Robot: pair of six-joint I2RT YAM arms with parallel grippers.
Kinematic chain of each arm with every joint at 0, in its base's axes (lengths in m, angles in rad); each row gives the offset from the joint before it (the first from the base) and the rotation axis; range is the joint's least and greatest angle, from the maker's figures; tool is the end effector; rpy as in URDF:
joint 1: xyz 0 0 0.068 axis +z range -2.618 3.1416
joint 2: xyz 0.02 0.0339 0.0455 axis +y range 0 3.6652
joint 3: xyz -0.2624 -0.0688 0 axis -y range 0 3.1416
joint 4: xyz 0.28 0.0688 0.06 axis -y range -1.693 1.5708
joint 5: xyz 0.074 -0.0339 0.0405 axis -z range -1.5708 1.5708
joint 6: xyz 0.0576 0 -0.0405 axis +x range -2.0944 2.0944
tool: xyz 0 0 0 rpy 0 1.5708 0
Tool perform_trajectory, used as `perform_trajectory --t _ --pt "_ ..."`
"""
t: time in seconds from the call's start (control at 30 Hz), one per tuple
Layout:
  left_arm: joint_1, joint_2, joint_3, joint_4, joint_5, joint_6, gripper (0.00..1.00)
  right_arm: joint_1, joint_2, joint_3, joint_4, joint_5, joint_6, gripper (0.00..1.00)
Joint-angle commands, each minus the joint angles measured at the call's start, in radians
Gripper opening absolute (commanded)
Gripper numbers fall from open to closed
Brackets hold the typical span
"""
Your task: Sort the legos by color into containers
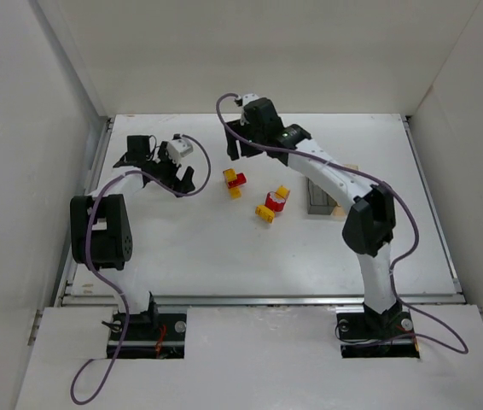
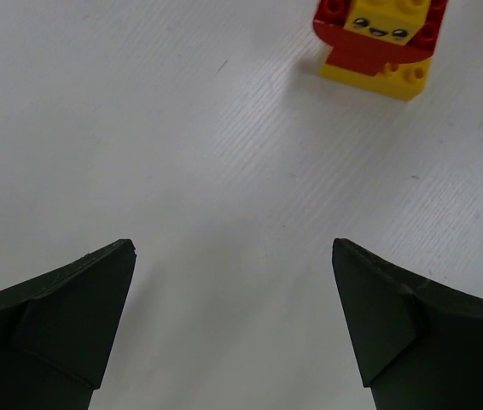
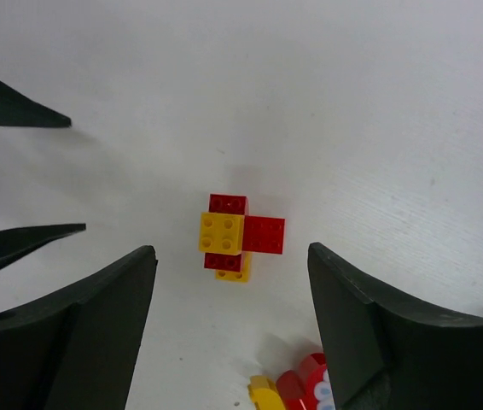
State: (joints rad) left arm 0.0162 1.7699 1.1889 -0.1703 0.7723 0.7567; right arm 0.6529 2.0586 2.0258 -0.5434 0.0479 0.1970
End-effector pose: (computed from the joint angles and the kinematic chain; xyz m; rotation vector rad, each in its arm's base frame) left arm 0.4237 -0.0333 0.1885 1.0952 1.8064 -0.4428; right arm 0.4267 0.3229 0.3244 -0.4648 2.1292 0.4401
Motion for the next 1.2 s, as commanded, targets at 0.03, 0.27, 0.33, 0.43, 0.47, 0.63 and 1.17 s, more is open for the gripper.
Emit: perform_trajectory --t 0.03,0.27,0.33,0.43,0.47,0.63,1.17 --pt "-0.007 -0.095 -0.026 0.115 -0.097 -0.150 1.00 0.051 0.109 0.109 -0.101 0.032 0.036 0.76" --pt "-0.007 -0.116 0.115 0.078 -0.410 -0.453 1.00 0.080 0.130 0.085 -0.047 0.055 0.036 0.75" --pt "-0.007 -0.127 0.127 0.069 -0.442 -0.548 1.00 0.093 0.140 0.073 -0.027 0.055 0.036 0.73" --pt "-0.007 -0.136 0.114 0.069 -0.370 -0.496 1.00 0.102 0.173 0.073 -0.018 0.066 0.027 0.71" --pt "-0.007 -0.136 0.098 0.069 -0.361 -0.485 1.00 0.102 0.182 0.095 -0.027 0.066 0.027 0.71" --pt "-0.007 -0.145 0.072 0.090 -0.418 -0.474 1.00 0.102 0.233 0.134 -0.059 0.136 0.027 0.65" --pt "-0.007 -0.155 0.023 0.098 -0.366 -0.491 0.95 0.111 0.294 0.172 -0.030 0.132 -0.005 0.49"
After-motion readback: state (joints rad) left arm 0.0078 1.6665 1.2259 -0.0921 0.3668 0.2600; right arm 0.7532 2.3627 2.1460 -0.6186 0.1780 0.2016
